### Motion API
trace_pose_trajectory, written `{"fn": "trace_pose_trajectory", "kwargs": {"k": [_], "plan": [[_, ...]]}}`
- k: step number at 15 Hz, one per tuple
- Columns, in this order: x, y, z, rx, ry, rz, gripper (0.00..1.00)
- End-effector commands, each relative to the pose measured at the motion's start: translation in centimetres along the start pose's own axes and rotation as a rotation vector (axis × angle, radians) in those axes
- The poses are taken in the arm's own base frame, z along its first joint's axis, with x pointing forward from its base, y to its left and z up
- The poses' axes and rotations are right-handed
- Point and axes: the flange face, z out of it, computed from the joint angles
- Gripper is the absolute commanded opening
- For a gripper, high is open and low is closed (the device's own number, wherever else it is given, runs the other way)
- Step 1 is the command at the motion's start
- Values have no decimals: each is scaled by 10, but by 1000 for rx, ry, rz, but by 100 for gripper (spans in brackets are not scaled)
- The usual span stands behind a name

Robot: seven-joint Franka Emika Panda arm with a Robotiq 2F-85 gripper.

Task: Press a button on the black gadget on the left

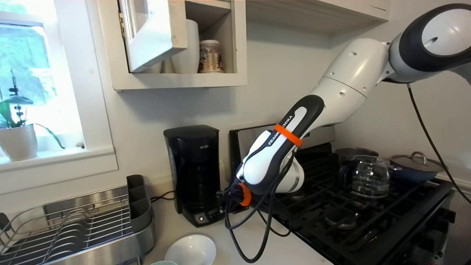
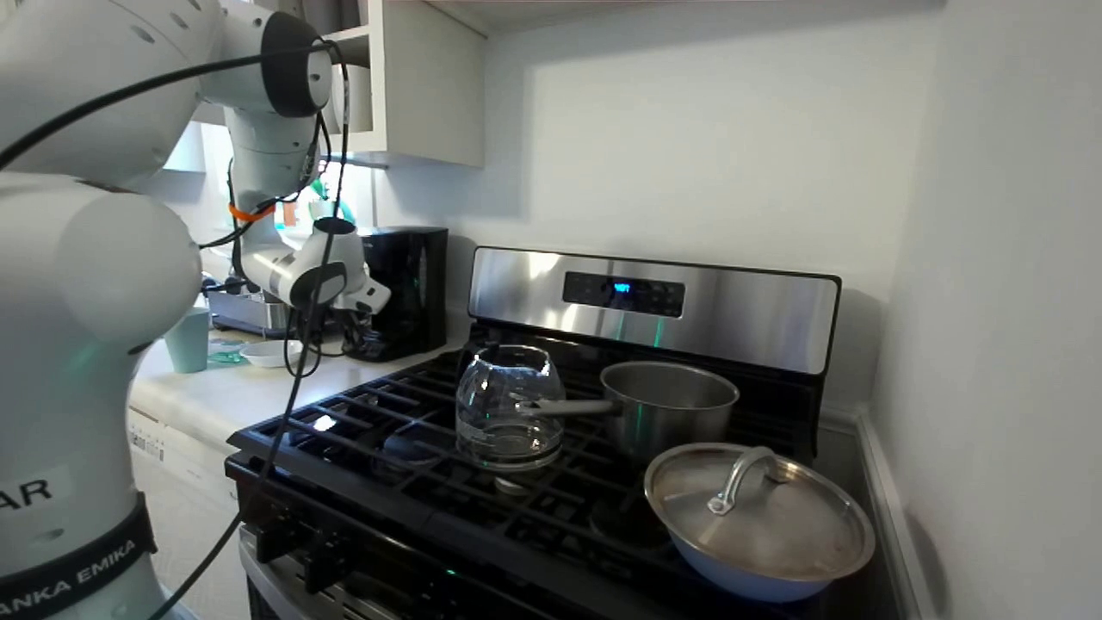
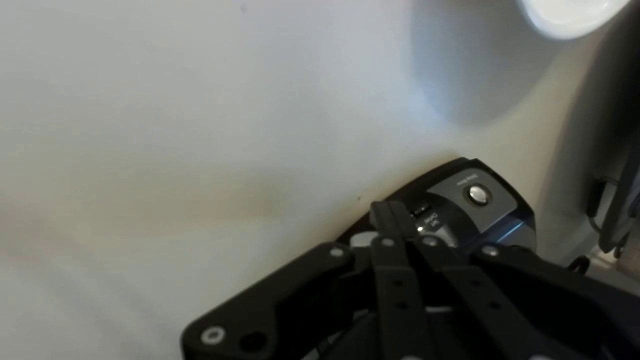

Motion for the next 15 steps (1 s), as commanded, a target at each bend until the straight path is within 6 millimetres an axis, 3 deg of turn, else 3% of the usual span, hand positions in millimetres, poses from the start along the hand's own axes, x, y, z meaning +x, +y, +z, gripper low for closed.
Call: {"fn": "trace_pose_trajectory", "kwargs": {"k": [1, 15], "plan": [[4, -6, 9, 15, 17, 1, 0], [24, 5, 22, -6, 55, 23, 0]]}}
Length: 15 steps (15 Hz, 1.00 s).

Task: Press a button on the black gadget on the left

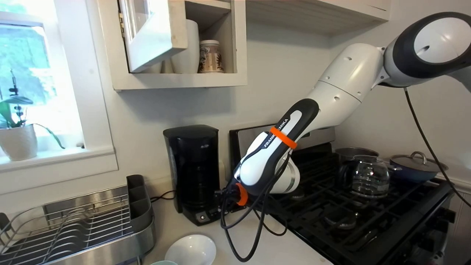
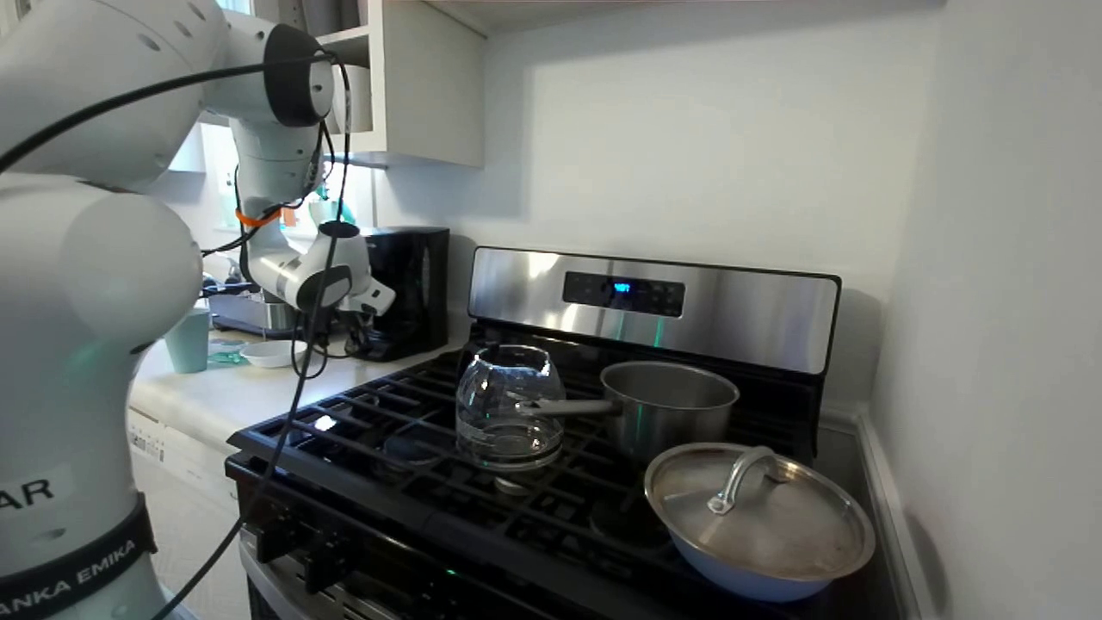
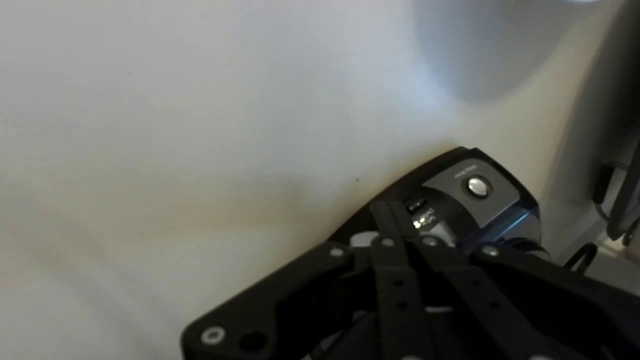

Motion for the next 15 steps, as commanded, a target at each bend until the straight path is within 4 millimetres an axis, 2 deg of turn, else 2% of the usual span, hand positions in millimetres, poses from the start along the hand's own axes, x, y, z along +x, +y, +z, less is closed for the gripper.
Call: {"fn": "trace_pose_trajectory", "kwargs": {"k": [1, 6, 11, 15], "plan": [[14, 7, 12, -10, 36, 26, 0], [13, 7, 12, -14, 15, 51, 0], [13, -2, -10, -12, 23, 59, 0], [11, -5, -20, -18, -15, 77, 0]]}}
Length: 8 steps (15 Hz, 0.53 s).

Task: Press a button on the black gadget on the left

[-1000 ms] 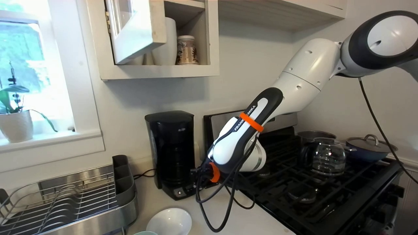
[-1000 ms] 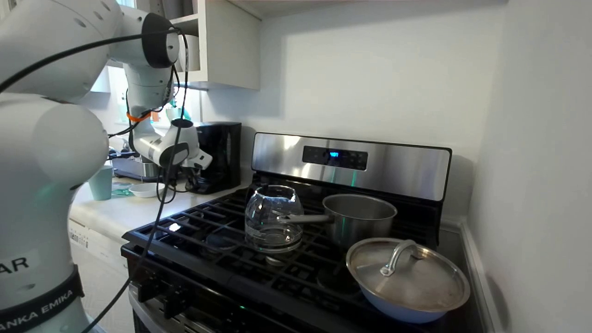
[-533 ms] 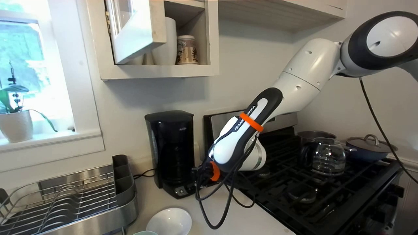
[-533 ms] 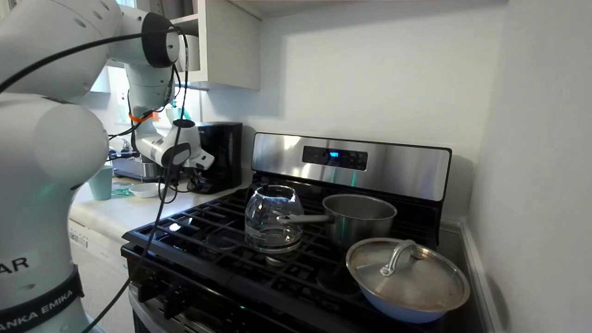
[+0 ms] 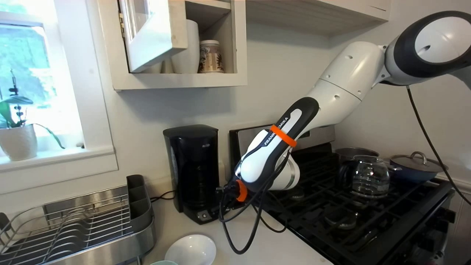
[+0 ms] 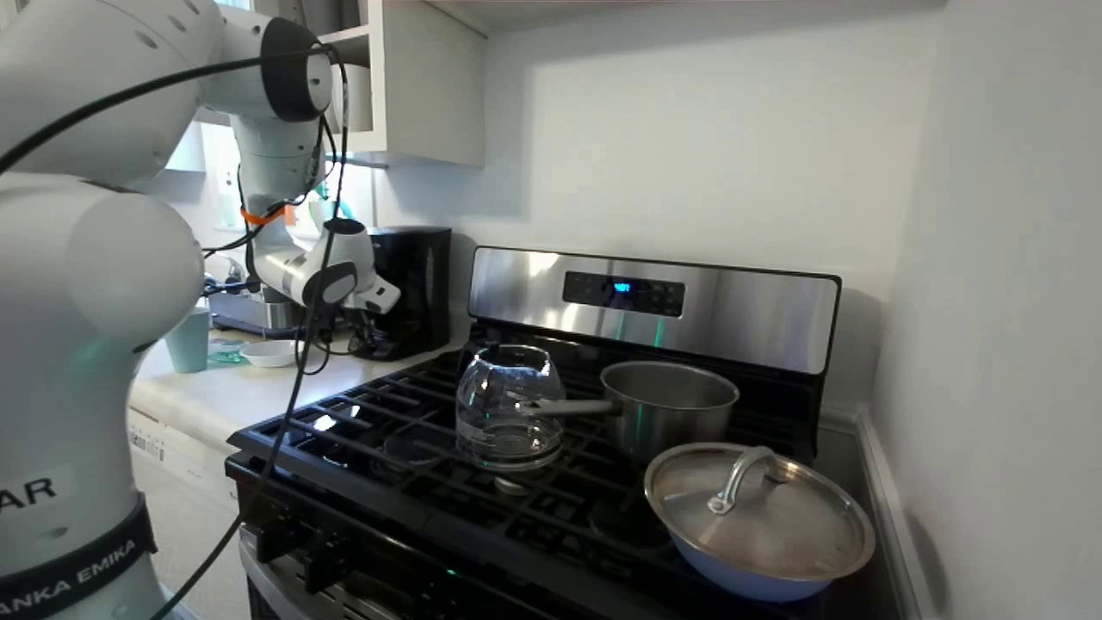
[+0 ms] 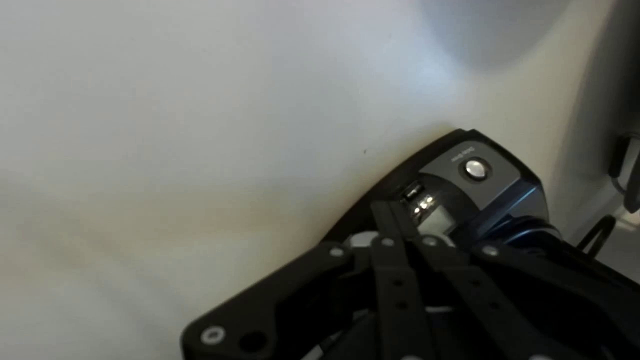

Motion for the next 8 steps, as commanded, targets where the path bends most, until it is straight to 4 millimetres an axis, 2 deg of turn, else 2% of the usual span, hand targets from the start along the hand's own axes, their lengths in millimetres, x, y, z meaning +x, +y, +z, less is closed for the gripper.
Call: {"fn": "trace_pose_trajectory", "kwargs": {"k": [1, 3, 5, 7, 8], "plan": [[-1, -8, -18, -5, -30, 30, 0], [-3, -12, -28, -13, -62, 37, 0], [-4, -7, -40, -57, -94, 26, 0], [1, -12, -60, -41, -133, -25, 0], [4, -14, -71, -36, -161, -59, 26]]}}
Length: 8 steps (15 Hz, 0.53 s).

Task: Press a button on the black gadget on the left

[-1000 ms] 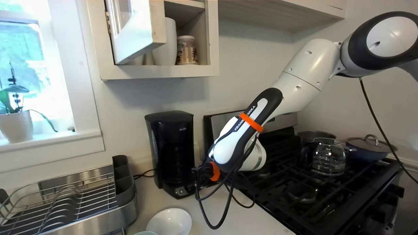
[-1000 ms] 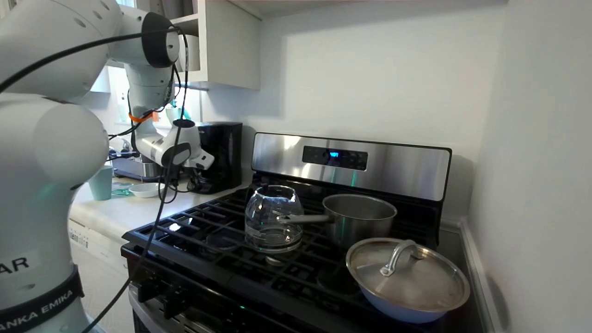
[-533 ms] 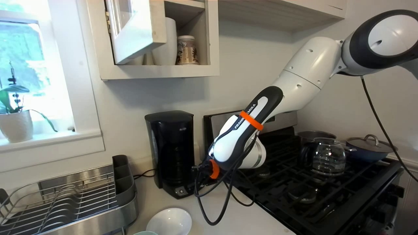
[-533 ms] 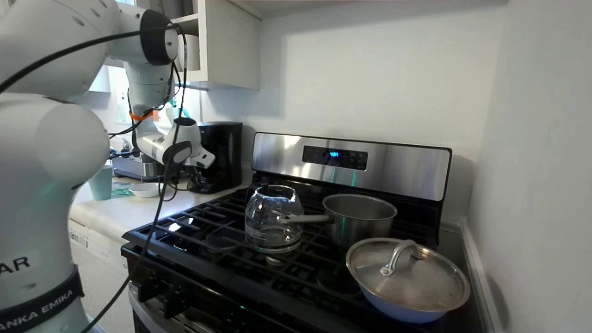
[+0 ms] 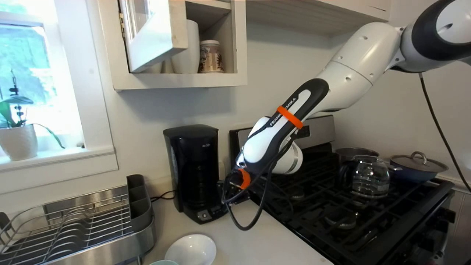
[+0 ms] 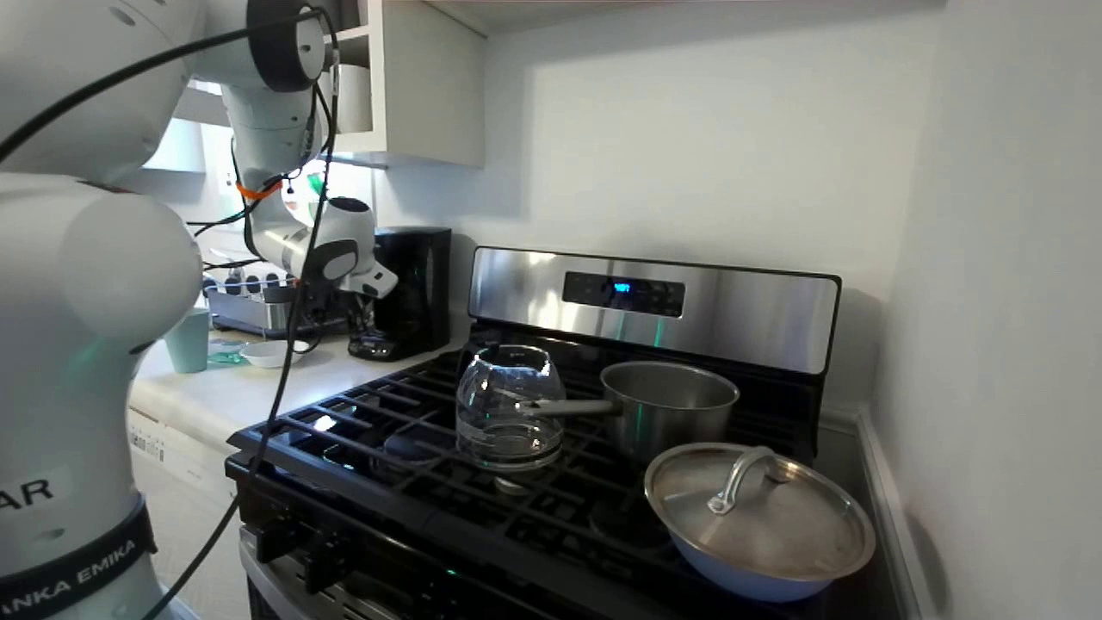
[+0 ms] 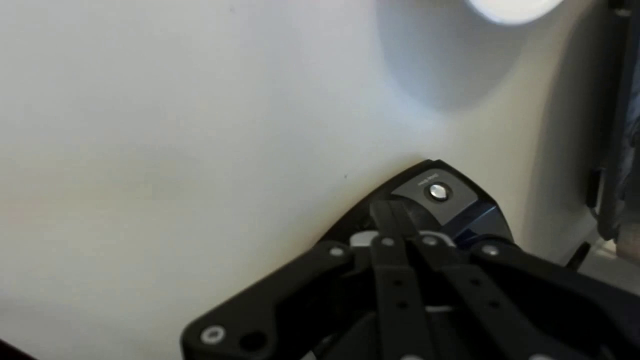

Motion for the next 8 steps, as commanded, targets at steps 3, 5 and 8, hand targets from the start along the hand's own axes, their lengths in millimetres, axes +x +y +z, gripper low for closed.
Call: {"fn": "trace_pose_trajectory", "kwargs": {"k": [3, 5, 8], "plan": [[7, -3, -83, 19, -71, -163, 40], [9, 0, -111, -11, -112, -247, 54], [6, 6, -148, -66, -192, -360, 74]]}}
